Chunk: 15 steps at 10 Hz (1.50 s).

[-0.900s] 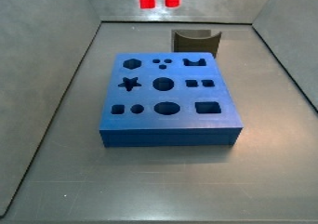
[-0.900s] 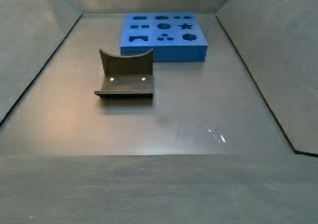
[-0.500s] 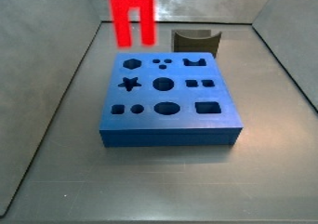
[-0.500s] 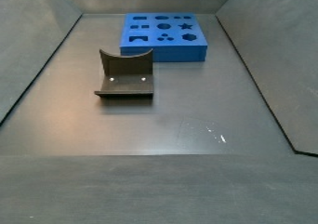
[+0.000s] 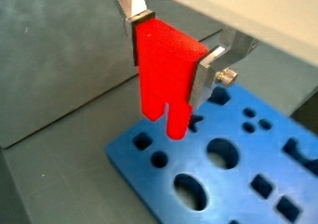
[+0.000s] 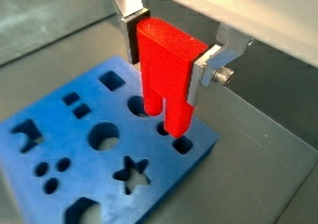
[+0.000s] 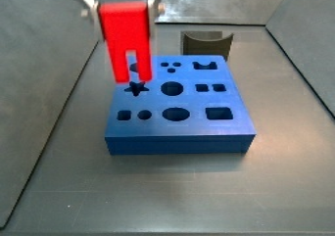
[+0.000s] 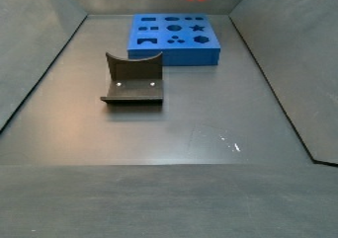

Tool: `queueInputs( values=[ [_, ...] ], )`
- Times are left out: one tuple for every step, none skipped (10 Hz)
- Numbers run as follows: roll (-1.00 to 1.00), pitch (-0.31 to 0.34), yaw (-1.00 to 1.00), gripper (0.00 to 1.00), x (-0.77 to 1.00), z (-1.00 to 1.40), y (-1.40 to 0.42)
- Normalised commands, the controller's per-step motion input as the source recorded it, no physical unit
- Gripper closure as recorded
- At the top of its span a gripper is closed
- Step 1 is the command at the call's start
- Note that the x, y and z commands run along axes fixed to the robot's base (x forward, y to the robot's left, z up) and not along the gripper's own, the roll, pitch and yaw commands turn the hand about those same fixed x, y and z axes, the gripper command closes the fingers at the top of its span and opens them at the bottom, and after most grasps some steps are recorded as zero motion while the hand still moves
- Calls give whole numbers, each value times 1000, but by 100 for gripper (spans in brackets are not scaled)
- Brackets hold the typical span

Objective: Insert the square-circle object.

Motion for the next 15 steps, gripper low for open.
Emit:
queueInputs(
  values=[
    [89,0,0,100,-91,-871,-203],
    [-16,-16,6,100,0,-634,-29],
    [31,0,0,100,89,-609,-23],
    [0,1,0,100,269,-457,0],
    [3,11,-31,100,271,-426,0],
    [14,0,0,100,171,-320,-17],
    [41,-17,17,100,0,-71,-146],
    [76,-19,0,100,0,-49,-151],
    [186,-7,0,100,-31,-191,-151],
    [207,0,0,100,-86,-260,-26],
    [239,0,0,100,-169,-320,0],
    [236,0,0,100,-86,-340,0],
    [269,27,-14,100,0,-431,0],
    [317,0,-37,100,0,-691,-34],
    [231,-43,-17,100,-9,-926,-191]
  ],
)
